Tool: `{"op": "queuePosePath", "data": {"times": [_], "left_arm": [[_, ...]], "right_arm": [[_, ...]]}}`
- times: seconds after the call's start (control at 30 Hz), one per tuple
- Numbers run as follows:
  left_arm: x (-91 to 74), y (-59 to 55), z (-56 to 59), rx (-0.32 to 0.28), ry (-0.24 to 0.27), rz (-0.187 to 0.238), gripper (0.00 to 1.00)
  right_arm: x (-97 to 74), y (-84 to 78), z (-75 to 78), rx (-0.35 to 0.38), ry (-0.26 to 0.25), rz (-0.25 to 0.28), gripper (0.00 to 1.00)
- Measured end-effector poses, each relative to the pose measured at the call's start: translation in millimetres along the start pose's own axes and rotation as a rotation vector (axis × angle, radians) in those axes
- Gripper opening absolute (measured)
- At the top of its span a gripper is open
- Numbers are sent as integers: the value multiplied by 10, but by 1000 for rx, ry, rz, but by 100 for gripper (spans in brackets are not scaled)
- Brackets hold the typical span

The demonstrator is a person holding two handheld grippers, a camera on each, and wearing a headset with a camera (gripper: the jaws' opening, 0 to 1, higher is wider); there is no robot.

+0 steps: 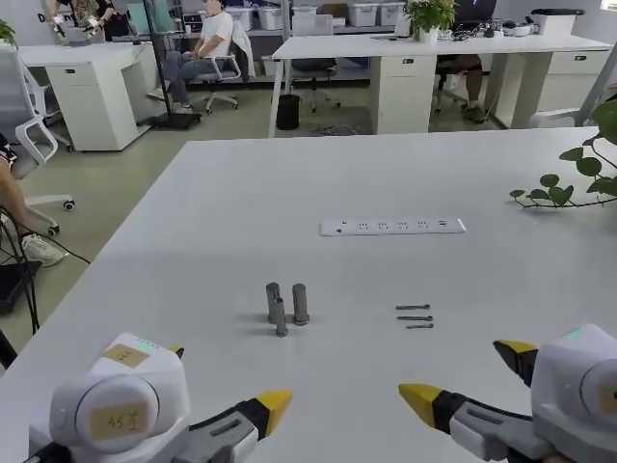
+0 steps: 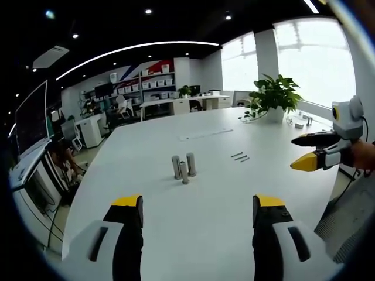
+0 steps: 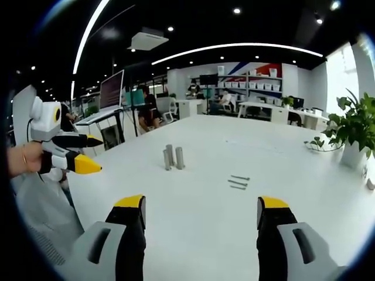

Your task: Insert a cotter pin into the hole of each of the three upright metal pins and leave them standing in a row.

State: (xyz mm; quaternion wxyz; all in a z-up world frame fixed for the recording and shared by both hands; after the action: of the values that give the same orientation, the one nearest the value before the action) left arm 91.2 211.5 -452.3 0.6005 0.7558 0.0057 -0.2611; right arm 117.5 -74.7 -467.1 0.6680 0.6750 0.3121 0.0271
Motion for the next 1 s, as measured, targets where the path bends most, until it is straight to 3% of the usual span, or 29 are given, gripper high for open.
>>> {"op": "queuePosePath", "data": {"times": [0.33,0.4,0.73,1.0], "left_arm": [[12,-19,-1,0,-2,-5,75],[16,-25,-3,1,0,-5,75],[62,-18,-31,0,-3,-13,73],[297,-47,-135,-52,-36,-12,59]], "right_arm": [[35,-25,1,-10,3,-15,89],[39,-51,-11,-7,17,-36,88],[55,-61,30,-7,9,-43,89],[75,-50,77,9,14,-63,82]]}}
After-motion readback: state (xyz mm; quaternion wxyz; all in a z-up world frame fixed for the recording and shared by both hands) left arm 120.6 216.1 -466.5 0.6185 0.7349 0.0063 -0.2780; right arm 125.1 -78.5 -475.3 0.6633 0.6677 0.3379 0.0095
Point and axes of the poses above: the centre of the closed fingertips' face, and the gripper's own axes: x roughly forward along the fingers, z roughly to its right, y roughly out of its top, the point moved 9 cm from there along -x, roughly backward along the fingers, and after that the axes turned 6 degrees about x, right-handed, at the moved point
